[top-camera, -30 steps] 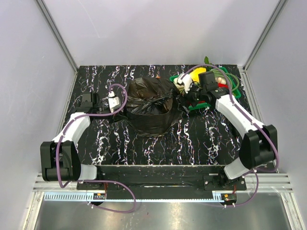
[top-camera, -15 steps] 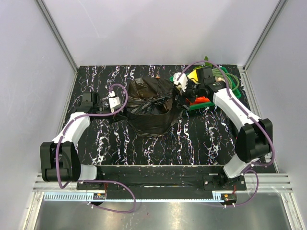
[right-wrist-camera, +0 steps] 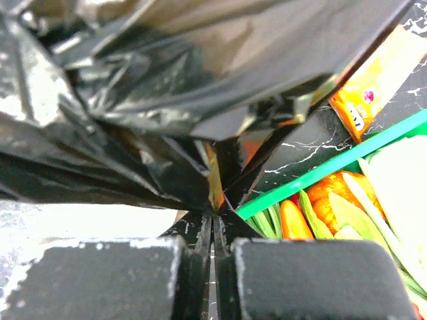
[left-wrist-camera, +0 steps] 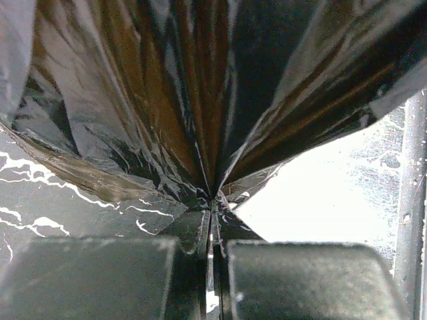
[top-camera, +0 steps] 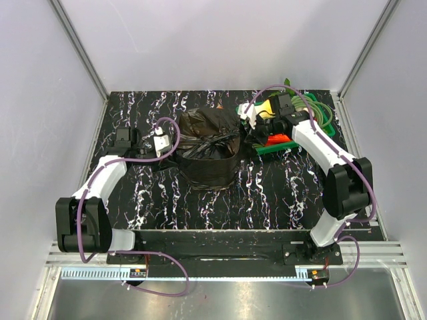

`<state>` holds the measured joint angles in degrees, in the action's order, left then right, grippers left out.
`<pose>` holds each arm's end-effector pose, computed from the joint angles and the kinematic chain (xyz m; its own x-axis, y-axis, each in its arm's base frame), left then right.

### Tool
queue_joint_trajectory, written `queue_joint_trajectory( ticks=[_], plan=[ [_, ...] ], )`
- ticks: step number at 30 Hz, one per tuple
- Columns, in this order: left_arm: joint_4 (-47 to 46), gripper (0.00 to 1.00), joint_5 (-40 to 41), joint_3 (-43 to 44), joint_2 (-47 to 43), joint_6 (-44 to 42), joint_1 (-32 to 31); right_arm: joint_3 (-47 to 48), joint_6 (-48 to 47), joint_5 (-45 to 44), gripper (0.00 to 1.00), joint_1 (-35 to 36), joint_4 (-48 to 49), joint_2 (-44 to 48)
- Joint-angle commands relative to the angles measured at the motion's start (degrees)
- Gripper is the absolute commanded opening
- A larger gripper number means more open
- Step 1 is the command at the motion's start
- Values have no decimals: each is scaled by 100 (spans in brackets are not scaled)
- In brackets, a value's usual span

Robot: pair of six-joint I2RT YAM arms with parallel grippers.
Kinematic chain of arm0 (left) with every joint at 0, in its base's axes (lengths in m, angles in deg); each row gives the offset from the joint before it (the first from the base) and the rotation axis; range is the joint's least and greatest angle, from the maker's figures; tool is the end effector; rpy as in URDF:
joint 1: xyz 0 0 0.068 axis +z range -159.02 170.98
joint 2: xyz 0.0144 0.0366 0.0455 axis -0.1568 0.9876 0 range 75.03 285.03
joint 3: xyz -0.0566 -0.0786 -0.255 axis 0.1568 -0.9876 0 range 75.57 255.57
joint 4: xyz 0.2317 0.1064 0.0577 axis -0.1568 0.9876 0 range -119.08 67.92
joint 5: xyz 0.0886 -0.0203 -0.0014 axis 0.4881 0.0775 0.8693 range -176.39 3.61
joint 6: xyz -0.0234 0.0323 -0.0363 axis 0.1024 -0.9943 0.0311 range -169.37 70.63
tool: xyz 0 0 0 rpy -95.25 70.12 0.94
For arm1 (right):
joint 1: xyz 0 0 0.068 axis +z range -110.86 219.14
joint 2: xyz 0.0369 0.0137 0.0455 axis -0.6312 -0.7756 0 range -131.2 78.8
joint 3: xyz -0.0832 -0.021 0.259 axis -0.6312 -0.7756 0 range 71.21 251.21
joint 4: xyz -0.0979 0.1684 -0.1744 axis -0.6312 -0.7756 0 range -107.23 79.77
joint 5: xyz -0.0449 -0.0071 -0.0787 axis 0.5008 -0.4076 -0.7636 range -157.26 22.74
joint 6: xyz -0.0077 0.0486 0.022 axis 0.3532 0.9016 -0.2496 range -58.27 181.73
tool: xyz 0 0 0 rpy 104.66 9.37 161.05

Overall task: Put the trash bags into the trash bin
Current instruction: Place the trash bag in the trash bin.

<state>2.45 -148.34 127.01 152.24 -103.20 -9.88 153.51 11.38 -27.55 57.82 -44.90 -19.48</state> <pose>0.2568 -0.0354 0.2421 -0.1061 0.3812 -0.9184 0.9648 0.2631 -0.0022 0.3473 0.1415 0.2866 0.0177 -0.6193 -0.7849 -0.9661 0.1916 -0.1730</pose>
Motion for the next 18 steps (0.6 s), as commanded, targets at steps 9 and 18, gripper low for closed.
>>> queue_joint_trajectory(
  ticks=[9, 18],
  plan=[
    [-181, 0, 482, -55, 22, -349, -19, -487, 613, -621, 0, -13, 662, -51],
    [-797, 0, 851, -371, -4, -269, -19, -680, 965, -1298, 0, -4, 1138, -183]
  ],
)
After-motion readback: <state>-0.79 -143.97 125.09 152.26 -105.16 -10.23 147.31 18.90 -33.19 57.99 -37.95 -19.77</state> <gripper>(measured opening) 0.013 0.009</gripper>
